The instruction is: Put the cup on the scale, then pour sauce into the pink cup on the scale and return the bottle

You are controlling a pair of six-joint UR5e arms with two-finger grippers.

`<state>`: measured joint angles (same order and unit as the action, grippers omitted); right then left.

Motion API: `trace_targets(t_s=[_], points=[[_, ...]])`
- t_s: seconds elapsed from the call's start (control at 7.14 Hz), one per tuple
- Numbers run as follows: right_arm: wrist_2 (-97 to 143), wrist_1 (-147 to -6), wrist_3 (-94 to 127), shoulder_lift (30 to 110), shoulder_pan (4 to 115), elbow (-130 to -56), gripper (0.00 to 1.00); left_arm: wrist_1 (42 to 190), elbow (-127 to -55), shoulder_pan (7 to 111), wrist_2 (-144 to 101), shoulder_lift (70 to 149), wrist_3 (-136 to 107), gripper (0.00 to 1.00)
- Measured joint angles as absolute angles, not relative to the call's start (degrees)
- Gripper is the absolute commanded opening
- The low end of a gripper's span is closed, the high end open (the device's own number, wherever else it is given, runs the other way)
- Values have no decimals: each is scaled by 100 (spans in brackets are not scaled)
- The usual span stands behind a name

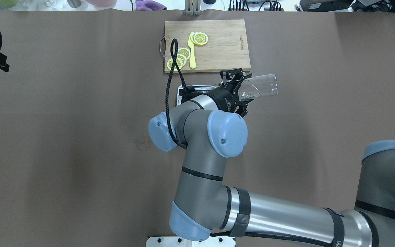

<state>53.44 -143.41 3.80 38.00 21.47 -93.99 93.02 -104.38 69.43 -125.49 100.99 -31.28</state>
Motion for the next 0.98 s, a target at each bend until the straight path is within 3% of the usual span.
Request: trace_targets(t_s=[0.28, 0.7, 0.98], points=[[5708, -13806, 705, 4652, 2177, -10603, 0, 9299, -10453, 6943, -12543, 10122, -3129, 98], [7165, -12053, 1181, 5679, 2663, -11647, 0, 9299, -10459, 6949, -12542, 10140, -3129, 98], [8425, -11122, 1198, 6303, 3430, -11975, 0, 9299, -10454, 6947, -12542, 10148, -3129, 98]])
